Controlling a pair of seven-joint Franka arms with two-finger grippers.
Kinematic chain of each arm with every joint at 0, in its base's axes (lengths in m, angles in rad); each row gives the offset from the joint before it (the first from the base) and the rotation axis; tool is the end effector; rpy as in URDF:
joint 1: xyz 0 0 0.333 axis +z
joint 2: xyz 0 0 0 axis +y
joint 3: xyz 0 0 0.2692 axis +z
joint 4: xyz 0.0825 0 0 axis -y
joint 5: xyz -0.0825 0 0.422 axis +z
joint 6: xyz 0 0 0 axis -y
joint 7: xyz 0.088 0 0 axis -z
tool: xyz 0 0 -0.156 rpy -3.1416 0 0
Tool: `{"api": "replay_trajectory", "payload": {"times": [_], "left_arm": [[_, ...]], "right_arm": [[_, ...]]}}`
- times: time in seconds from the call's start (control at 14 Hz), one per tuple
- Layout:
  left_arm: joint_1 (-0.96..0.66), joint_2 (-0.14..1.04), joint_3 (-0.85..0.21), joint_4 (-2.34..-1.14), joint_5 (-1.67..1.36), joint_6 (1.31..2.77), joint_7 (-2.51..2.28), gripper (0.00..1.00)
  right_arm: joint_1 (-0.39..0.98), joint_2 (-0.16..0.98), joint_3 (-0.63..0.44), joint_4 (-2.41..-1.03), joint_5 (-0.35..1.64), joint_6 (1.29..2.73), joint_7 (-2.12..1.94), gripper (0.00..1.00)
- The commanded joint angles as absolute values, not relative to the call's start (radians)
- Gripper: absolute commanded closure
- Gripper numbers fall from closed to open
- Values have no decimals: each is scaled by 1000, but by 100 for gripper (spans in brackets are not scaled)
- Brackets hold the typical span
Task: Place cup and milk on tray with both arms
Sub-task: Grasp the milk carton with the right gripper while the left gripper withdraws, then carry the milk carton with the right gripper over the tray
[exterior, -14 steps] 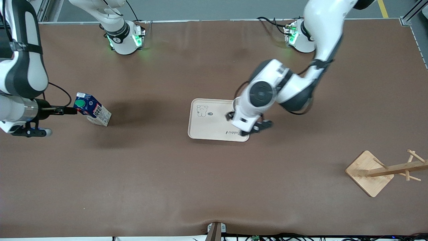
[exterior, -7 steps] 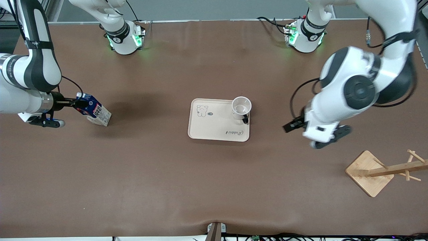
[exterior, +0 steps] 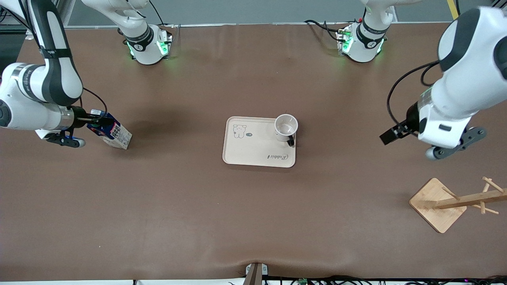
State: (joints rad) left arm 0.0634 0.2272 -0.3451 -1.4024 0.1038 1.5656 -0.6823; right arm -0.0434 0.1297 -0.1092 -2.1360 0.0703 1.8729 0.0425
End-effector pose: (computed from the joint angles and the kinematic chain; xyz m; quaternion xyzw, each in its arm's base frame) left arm 0.6267 -0.1472 0.4805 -0.9792 -0.2009 0.0162 0.0239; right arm 0.5106 -0.0711 0.2051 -0.9741 0.1131 0.1929 0.0345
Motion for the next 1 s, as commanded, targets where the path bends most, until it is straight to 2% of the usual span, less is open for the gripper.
{"api": "replay_trajectory", "payload": {"times": [0.0,0.14,0.21,0.36,0.5,0.64,0.79,0.93], "left_arm": [[84,154,-344,-1424,124,1539,-536,0],[74,123,-284,-1430,123,1525,-360,0],[63,104,-256,-1433,123,1511,-298,0],[8,74,-175,-1433,121,1470,-226,0],[-24,46,-120,-1437,109,1441,-151,0],[-47,8,-77,-1466,104,1440,-126,0],[-48,-17,-58,-1479,86,1440,-81,0],[-46,-44,-52,-1503,69,1440,-78,0]], "right_arm": [[-43,92,-107,-2165,84,1902,58,93],[-37,89,-106,-2120,84,1866,61,95],[-26,92,-104,-2058,84,1802,58,95],[20,121,-104,-1860,87,1589,64,95],[110,188,-104,-1685,95,1443,66,94],[188,235,-104,-1585,165,1402,95,94],[245,282,-104,-1525,327,1402,231,94],[363,354,-104,-1458,368,1410,409,94]]}}
